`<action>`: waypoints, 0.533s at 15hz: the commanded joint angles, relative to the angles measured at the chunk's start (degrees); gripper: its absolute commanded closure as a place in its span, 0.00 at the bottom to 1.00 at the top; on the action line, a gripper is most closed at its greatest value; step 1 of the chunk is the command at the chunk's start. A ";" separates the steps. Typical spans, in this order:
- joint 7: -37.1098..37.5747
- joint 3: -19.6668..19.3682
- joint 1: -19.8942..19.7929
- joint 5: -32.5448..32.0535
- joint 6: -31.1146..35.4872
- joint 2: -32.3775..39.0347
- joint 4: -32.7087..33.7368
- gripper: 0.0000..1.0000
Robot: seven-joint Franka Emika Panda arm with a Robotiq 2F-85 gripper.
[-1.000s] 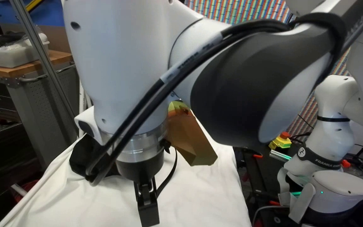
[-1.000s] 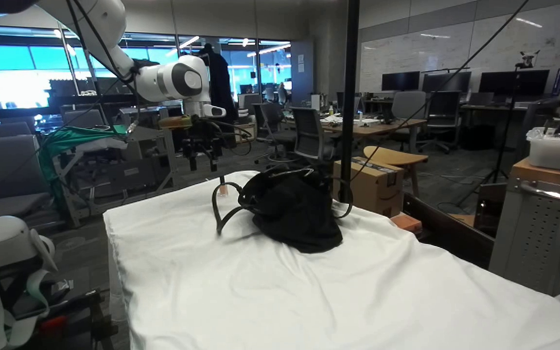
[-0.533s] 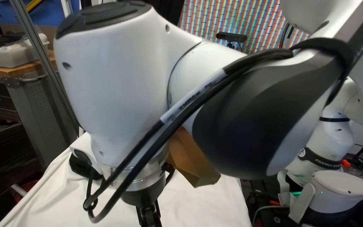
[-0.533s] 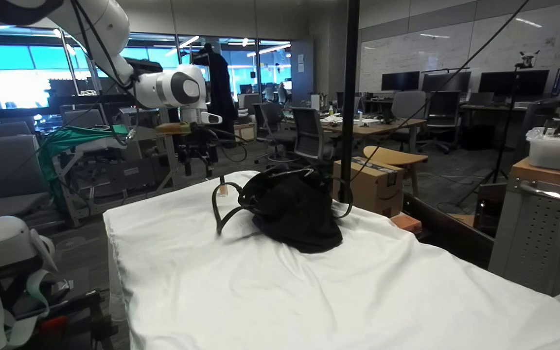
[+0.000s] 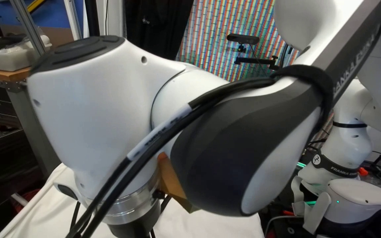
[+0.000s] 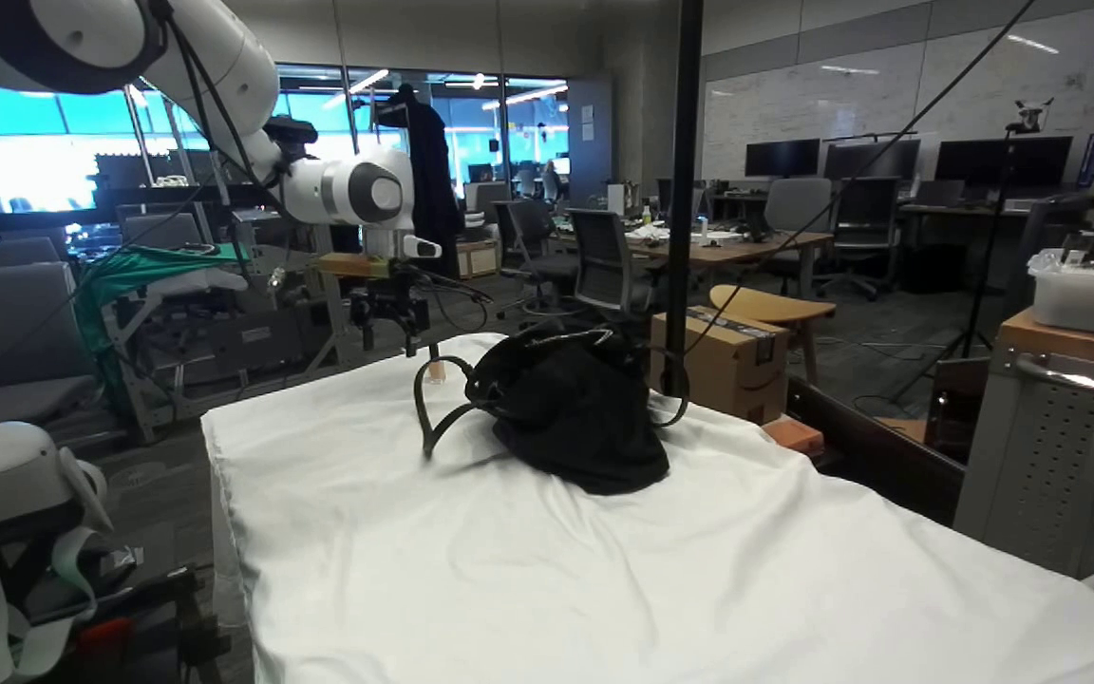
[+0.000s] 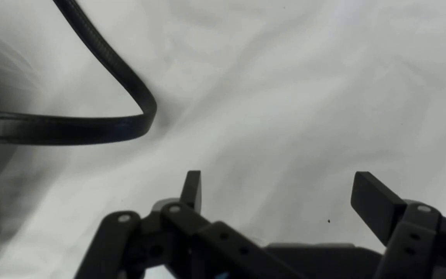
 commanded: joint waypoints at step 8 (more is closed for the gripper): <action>-12.21 1.61 -2.44 4.42 2.34 8.29 10.39 0.00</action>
